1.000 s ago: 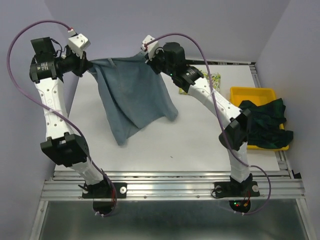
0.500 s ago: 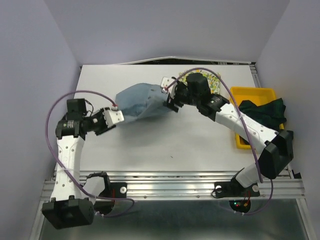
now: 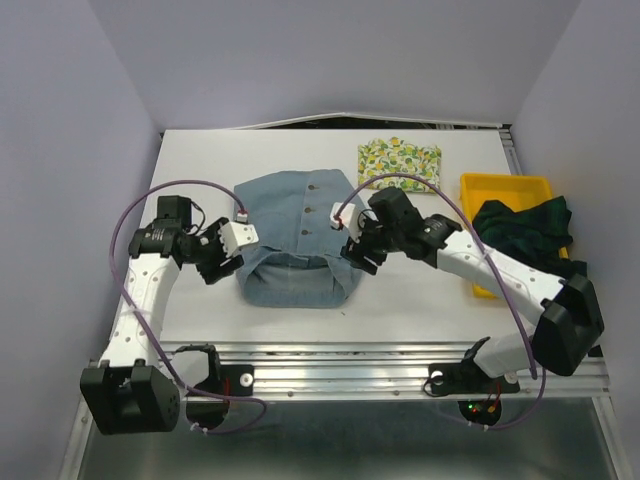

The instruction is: Fold and stack the skirts

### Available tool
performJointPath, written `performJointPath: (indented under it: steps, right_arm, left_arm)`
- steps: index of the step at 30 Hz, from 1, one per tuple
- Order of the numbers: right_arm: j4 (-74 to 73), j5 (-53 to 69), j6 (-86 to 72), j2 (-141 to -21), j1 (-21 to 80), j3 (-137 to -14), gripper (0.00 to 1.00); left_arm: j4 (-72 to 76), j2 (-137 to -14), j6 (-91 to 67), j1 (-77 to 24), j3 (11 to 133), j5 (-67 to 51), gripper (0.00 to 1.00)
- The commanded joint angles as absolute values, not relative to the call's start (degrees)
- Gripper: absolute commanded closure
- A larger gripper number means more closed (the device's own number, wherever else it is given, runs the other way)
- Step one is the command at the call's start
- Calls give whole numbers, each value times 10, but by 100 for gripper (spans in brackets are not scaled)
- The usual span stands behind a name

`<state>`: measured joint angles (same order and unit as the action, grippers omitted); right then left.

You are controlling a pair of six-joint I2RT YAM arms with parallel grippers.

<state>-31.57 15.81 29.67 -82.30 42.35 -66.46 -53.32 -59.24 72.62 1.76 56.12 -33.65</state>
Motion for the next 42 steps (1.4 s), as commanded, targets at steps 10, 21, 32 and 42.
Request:
performJointPath:
  steps: [10, 21, 32, 42]
  right_arm:
    - [-203, 106, 55, -791, 428, -540, 32]
    - [-173, 111, 187, -866, 458, -543, 18]
    - [-35, 146, 467, -736, 458, -410, 5]
    - [9, 205, 583, -838, 483, -443, 7]
  left_arm:
    - [-294, -640, 423, -160, 469, -172, 26]
    - [-278, -638, 494, -170, 447, -172, 31]
    - [-473, -652, 858, 18, 512, -320, 18]
    - [-448, -669, 1007, 12, 472, -317, 3]
